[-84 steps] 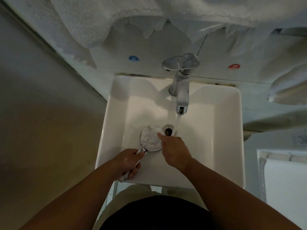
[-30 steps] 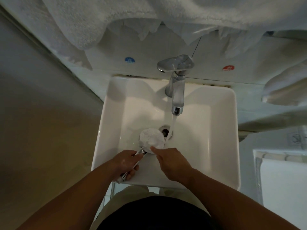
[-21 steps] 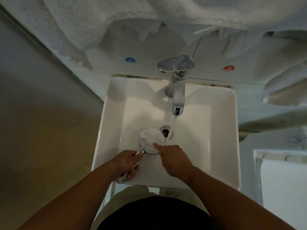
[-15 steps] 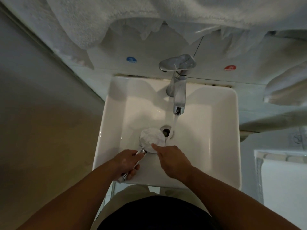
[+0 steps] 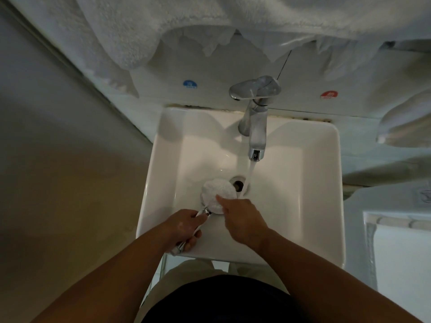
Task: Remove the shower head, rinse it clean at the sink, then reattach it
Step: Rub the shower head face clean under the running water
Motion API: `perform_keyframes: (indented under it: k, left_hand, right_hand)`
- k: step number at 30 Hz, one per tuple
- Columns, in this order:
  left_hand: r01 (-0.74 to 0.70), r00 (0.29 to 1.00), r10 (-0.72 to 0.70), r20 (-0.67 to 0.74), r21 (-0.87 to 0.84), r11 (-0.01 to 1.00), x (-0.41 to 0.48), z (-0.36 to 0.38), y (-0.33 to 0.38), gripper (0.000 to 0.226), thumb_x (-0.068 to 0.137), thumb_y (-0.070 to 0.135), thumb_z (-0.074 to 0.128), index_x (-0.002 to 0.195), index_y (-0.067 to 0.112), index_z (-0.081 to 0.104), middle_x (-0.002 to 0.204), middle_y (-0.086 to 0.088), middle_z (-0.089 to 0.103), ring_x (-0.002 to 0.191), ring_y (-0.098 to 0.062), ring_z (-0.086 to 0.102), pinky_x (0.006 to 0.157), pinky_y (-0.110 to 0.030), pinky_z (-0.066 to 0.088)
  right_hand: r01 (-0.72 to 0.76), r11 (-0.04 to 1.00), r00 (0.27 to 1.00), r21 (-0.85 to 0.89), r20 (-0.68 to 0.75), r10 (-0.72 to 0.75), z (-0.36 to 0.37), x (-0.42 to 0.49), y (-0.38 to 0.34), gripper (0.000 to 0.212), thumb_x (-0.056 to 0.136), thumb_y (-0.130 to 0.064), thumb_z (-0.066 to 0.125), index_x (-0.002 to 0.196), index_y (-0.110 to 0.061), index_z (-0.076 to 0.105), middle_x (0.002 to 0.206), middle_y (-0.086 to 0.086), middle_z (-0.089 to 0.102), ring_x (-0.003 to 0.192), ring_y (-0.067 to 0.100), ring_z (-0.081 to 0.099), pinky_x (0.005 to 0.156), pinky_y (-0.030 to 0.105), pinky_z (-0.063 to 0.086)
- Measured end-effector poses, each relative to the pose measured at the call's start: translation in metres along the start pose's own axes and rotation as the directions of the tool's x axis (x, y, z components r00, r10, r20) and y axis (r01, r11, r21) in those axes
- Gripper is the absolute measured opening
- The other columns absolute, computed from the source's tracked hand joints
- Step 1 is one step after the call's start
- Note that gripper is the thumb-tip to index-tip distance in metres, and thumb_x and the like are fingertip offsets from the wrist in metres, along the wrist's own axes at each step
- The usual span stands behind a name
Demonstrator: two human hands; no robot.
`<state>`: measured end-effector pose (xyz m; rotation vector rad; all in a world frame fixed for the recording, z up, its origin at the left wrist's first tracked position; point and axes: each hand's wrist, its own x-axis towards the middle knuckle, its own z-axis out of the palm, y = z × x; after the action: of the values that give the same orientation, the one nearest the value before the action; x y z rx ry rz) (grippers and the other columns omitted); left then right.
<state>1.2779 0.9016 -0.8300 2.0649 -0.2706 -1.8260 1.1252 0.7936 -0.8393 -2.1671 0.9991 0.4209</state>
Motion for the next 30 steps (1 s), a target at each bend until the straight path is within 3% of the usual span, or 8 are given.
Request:
perform_keyframes:
  k: [5, 8, 12, 16, 19, 23, 27, 30]
  left_hand:
    - [0.002, 1.000, -0.002, 0.004, 0.014, 1.000, 0.002, 0.001, -0.001, 0.031, 0.104, 0.036, 0.051, 0.100, 0.008, 0.063, 0.072, -0.011, 0.061, 0.038, -0.016, 0.046, 0.039, -0.022, 0.038]
    - [0.002, 1.000, -0.002, -0.005, 0.017, 1.000, 0.002, 0.002, -0.001, 0.031, 0.104, 0.036, 0.050, 0.098, 0.007, 0.062, 0.073, -0.011, 0.060, 0.038, -0.016, 0.045, 0.039, -0.022, 0.038]
    - [-0.009, 1.000, 0.010, -0.008, 0.031, 0.999, 0.002, 0.002, 0.000, 0.033, 0.105, 0.033, 0.048, 0.101, 0.004, 0.061, 0.072, -0.011, 0.060, 0.036, -0.016, 0.044, 0.037, -0.021, 0.036]
    - [-0.007, 1.000, 0.007, -0.004, 0.040, 0.999, 0.005, 0.000, -0.002, 0.037, 0.104, 0.036, 0.049, 0.107, 0.001, 0.061, 0.073, -0.012, 0.061, 0.039, -0.018, 0.046, 0.039, -0.022, 0.038]
    - [-0.008, 1.000, 0.008, 0.000, 0.035, 0.999, 0.006, 0.001, -0.002, 0.035, 0.104, 0.035, 0.050, 0.105, 0.003, 0.062, 0.073, -0.012, 0.061, 0.040, -0.018, 0.046, 0.040, -0.022, 0.038]
    - [-0.013, 1.000, 0.013, -0.006, 0.039, 0.999, 0.006, 0.001, -0.004, 0.034, 0.104, 0.035, 0.050, 0.105, 0.003, 0.063, 0.073, -0.012, 0.061, 0.040, -0.019, 0.046, 0.040, -0.022, 0.038]
    - [-0.017, 1.000, 0.017, 0.000, 0.026, 1.000, 0.005, 0.002, -0.003, 0.031, 0.103, 0.036, 0.051, 0.098, 0.008, 0.063, 0.072, -0.011, 0.061, 0.039, -0.017, 0.046, 0.040, -0.022, 0.038]
    - [-0.019, 1.000, 0.019, -0.002, 0.022, 1.000, 0.005, -0.001, -0.003, 0.032, 0.103, 0.036, 0.050, 0.097, 0.007, 0.062, 0.073, -0.012, 0.061, 0.039, -0.017, 0.046, 0.040, -0.022, 0.037]
  right_hand:
    - [-0.070, 0.997, 0.995, -0.032, -0.075, 0.068, -0.012, 0.013, 0.006, 0.054, 0.101, -0.022, 0.047, 0.152, -0.037, 0.040, 0.129, 0.016, 0.065, 0.107, 0.033, 0.067, 0.089, 0.040, 0.056]
    - [0.027, 0.997, 1.000, -0.075, 0.010, -0.027, -0.007, 0.006, -0.005, 0.055, 0.101, -0.021, 0.047, 0.153, -0.036, 0.038, 0.137, 0.014, 0.063, 0.112, 0.032, 0.066, 0.094, 0.042, 0.056]
    - [-0.046, 0.998, 0.997, -0.037, -0.067, 0.044, -0.015, 0.010, 0.009, 0.053, 0.102, -0.020, 0.047, 0.153, -0.035, 0.040, 0.128, 0.016, 0.066, 0.105, 0.033, 0.068, 0.090, 0.041, 0.057]
    - [0.018, 0.999, 1.000, -0.041, 0.004, -0.018, -0.009, 0.005, 0.003, 0.051, 0.103, -0.020, 0.044, 0.152, -0.035, 0.041, 0.129, 0.017, 0.066, 0.102, 0.032, 0.068, 0.089, 0.040, 0.058]
    - [-0.069, 0.998, 0.994, -0.012, -0.081, 0.068, -0.011, 0.012, 0.015, 0.053, 0.101, -0.021, 0.046, 0.153, -0.032, 0.040, 0.125, 0.014, 0.068, 0.104, 0.032, 0.067, 0.086, 0.038, 0.055]
    - [-0.001, 1.000, 0.999, 0.020, -0.032, 0.001, -0.004, 0.002, 0.009, 0.050, 0.103, -0.022, 0.044, 0.152, -0.034, 0.041, 0.126, 0.015, 0.068, 0.101, 0.030, 0.069, 0.086, 0.037, 0.057]
    - [-0.099, 0.993, 0.985, 0.066, -0.135, 0.107, -0.005, 0.008, 0.021, 0.051, 0.103, -0.019, 0.043, 0.151, -0.034, 0.043, 0.120, 0.012, 0.071, 0.095, 0.026, 0.070, 0.079, 0.032, 0.055]
    - [-0.059, 0.995, 0.996, 0.076, -0.063, 0.064, 0.001, -0.002, 0.016, 0.050, 0.103, -0.021, 0.044, 0.151, -0.035, 0.043, 0.120, 0.011, 0.071, 0.095, 0.024, 0.070, 0.081, 0.031, 0.055]
